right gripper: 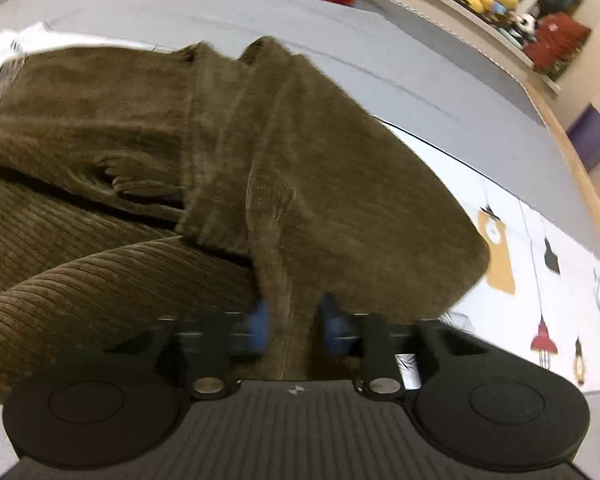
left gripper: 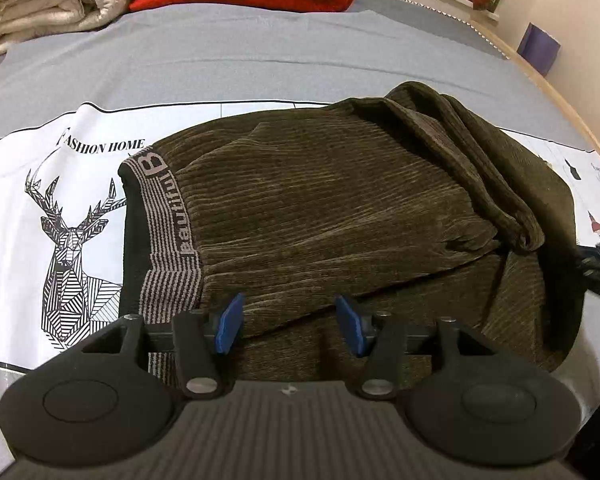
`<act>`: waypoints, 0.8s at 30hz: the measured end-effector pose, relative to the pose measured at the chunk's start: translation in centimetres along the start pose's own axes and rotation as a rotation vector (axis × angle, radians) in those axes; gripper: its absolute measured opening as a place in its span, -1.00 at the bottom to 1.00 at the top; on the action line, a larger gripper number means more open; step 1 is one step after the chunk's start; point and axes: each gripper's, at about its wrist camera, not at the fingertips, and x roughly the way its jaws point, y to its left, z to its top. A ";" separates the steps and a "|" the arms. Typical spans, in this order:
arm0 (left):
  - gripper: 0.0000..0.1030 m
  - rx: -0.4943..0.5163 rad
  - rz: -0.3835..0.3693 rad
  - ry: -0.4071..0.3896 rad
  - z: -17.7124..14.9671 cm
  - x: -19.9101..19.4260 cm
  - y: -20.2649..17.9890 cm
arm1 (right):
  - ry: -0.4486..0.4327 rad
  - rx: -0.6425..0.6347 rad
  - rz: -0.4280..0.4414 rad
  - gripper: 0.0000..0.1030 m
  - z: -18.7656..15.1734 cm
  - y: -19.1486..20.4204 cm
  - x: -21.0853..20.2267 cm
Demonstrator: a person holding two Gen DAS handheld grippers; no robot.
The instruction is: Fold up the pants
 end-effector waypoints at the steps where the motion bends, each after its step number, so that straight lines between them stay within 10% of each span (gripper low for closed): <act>1: 0.14 0.000 0.000 0.002 -0.2 0.1 -0.1 | -0.013 0.021 0.005 -0.86 -0.5 -1.1 -0.4; 14: 0.19 0.155 0.027 0.166 -2.4 3.3 -3.3 | 0.087 0.118 0.145 -0.85 -10.4 -9.8 -4.7; 24: 0.32 0.149 0.040 0.174 -2.1 3.8 -3.4 | -0.176 0.354 0.147 -0.23 -8.8 -12.2 -8.3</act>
